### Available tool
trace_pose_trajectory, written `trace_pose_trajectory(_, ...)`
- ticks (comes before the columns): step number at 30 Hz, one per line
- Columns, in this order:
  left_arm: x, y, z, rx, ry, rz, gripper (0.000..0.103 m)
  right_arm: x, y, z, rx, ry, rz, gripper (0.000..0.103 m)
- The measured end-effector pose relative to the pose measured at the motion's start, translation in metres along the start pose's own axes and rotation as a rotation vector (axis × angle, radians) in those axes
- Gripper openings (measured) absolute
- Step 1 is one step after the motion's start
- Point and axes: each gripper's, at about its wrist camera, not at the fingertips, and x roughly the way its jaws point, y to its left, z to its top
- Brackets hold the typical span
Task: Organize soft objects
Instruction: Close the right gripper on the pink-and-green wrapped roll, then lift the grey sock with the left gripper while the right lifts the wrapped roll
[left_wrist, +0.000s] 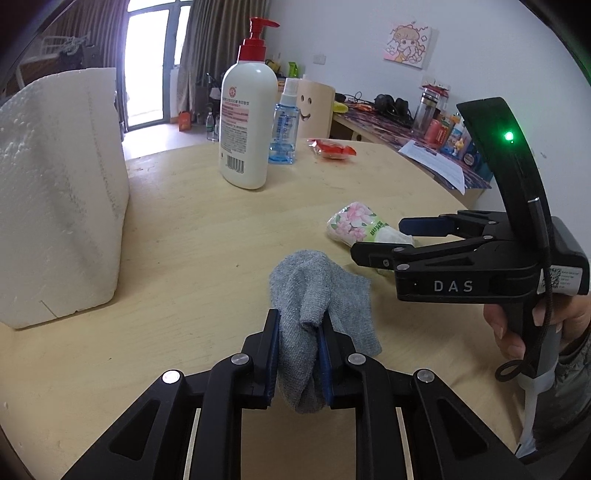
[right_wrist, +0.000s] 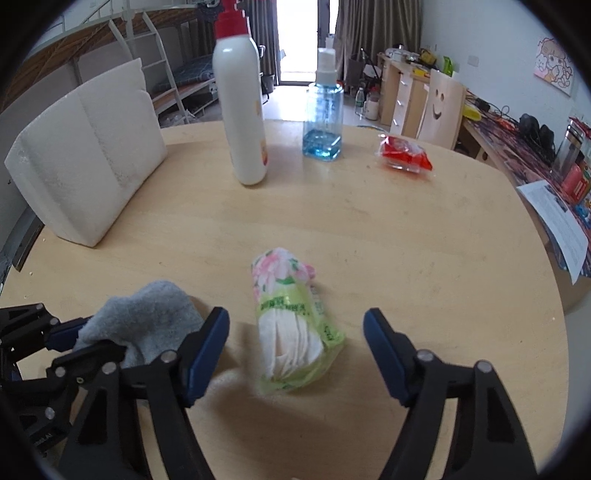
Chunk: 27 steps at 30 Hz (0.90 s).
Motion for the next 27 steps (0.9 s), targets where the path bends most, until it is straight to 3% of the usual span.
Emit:
trace_pose_trajectory(2, -0.002, 0.001, 0.000, -0.003, -0.004, 0.000, 0.020, 0.001, 0.002, 0.000, -0.006, 0.000, 0.000, 0.078)
trace_pose_trajectory(7, -0.007, 0.003, -0.002, -0.009, -0.017, -0.002, 0.020, 0.005, 0.007, -0.001, -0.026, 0.013, -0.004, 0.064)
trace_pose_trajectory(9, -0.008, 0.003, -0.001, -0.011, -0.022, 0.001, 0.020, 0.007, 0.007, -0.001, -0.029, 0.021, -0.002, 0.053)
trace_pose_trajectory(14, -0.012, 0.003, -0.003, -0.014, -0.034, 0.011, 0.020, 0.011, 0.009, -0.002, -0.033, 0.036, 0.008, 0.045)
trace_pose_trajectory(17, -0.012, 0.003, -0.004, -0.016, -0.033, 0.018, 0.020, 0.009, 0.010, -0.002, -0.031, 0.033, 0.020, 0.035)
trace_pose_trajectory(27, -0.017, 0.003, -0.003, -0.017, -0.047, 0.014, 0.020, -0.018, 0.014, -0.005, -0.030, -0.032, 0.016, 0.033)
